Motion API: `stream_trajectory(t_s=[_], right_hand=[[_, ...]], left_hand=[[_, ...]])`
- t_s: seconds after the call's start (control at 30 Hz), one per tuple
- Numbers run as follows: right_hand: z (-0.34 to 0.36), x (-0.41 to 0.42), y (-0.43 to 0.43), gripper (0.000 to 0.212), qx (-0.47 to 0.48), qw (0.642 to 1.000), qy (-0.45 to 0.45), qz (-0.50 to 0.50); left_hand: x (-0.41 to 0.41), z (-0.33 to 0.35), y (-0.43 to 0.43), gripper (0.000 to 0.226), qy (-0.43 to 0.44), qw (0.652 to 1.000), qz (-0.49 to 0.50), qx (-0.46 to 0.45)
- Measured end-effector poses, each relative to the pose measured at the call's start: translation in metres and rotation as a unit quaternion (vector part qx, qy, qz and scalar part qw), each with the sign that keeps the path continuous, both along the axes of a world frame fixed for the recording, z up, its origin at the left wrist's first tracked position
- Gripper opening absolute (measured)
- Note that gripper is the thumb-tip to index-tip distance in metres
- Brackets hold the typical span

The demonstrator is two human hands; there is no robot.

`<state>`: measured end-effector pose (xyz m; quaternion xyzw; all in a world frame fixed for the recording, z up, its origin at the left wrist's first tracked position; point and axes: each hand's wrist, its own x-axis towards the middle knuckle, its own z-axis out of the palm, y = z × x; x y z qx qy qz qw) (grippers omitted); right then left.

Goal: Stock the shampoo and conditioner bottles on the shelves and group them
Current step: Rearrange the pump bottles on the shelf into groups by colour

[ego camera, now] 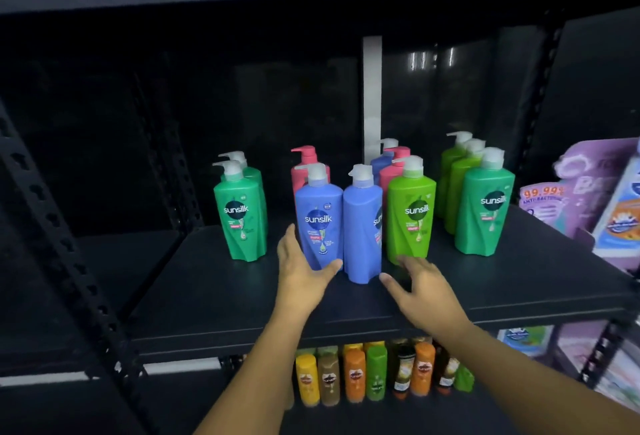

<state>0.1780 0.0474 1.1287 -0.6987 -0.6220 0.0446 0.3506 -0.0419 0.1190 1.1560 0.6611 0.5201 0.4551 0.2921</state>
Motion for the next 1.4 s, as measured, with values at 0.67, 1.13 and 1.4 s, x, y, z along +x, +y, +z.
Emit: stream_trajectory(t_s=[0.67, 1.13, 1.4], right_hand=[[0.006, -0.018, 0.012, 0.082, 0.067, 0.966, 0.233, 0.087], [0.006, 0.066, -0.041, 0.080, 0.095, 0.952, 0.289, -0.040], [0.007, 0.137, -0.058, 0.071, 0.077, 0.949, 0.284, -0.108]], left_hand=[[0.001, -0.015, 0.016, 0.068, -0.022, 0.997, -0.050, -0.047], [0.082, -0.009, -0.047, 0.076, 0.035, 0.990, -0.132, -0.044], [0.164, -0.018, -0.056, 0.073, 0.130, 0.988, -0.083, -0.030]])
